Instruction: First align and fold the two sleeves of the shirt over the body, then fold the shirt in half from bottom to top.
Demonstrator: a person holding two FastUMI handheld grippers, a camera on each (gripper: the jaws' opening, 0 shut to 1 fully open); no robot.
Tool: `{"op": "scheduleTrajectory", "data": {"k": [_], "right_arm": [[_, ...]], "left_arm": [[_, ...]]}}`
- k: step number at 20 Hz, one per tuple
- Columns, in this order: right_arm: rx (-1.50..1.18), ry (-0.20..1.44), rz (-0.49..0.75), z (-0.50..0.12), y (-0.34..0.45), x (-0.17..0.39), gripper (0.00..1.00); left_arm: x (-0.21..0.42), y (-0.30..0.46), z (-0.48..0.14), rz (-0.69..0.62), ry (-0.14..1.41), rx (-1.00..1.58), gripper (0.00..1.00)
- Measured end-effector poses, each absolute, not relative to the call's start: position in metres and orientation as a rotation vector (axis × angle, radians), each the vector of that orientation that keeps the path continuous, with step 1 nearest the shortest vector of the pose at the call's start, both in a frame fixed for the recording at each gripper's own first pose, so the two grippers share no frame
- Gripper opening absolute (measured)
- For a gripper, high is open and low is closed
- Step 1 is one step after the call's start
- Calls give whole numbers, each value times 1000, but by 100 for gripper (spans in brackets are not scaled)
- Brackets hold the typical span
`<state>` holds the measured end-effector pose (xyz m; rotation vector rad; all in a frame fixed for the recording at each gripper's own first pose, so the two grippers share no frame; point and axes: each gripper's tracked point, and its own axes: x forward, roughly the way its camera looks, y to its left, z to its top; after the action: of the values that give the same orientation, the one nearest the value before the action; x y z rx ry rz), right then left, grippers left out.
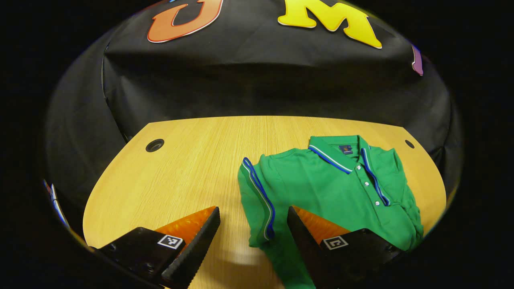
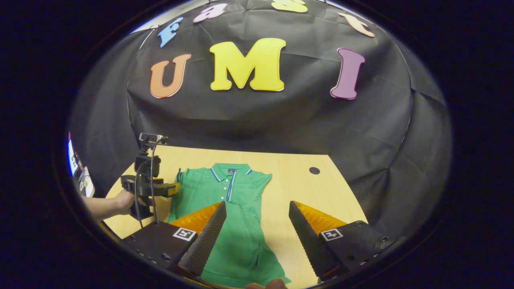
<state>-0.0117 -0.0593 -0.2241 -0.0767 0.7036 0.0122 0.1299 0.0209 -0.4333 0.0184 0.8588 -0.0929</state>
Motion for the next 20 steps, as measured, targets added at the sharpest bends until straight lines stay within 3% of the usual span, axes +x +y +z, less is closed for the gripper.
{"op": "scheduleTrajectory", "data": {"k": [4,6,9,11,12,13,15,20], "right_arm": [[-77,719,21,-230,-54,-6,96],[-83,734,30,-236,-53,-2,95],[-84,740,33,-238,-52,3,96],[-88,740,36,-239,-50,5,96],[-92,744,41,-241,-50,5,96],[-96,753,45,-244,-49,5,96],[-94,761,46,-246,-50,6,96],[-68,749,63,-242,-46,9,96]], "left_arm": [[132,26,-446,-99,882,17,100],[133,29,-446,-99,883,5,87],[132,30,-453,-112,909,-24,62],[133,34,-455,-98,917,-30,29],[133,35,-456,-90,927,-34,27],[134,35,-453,-86,928,-46,13],[139,30,-444,-95,901,-77,7],[159,24,-396,-119,799,-78,5]]}}
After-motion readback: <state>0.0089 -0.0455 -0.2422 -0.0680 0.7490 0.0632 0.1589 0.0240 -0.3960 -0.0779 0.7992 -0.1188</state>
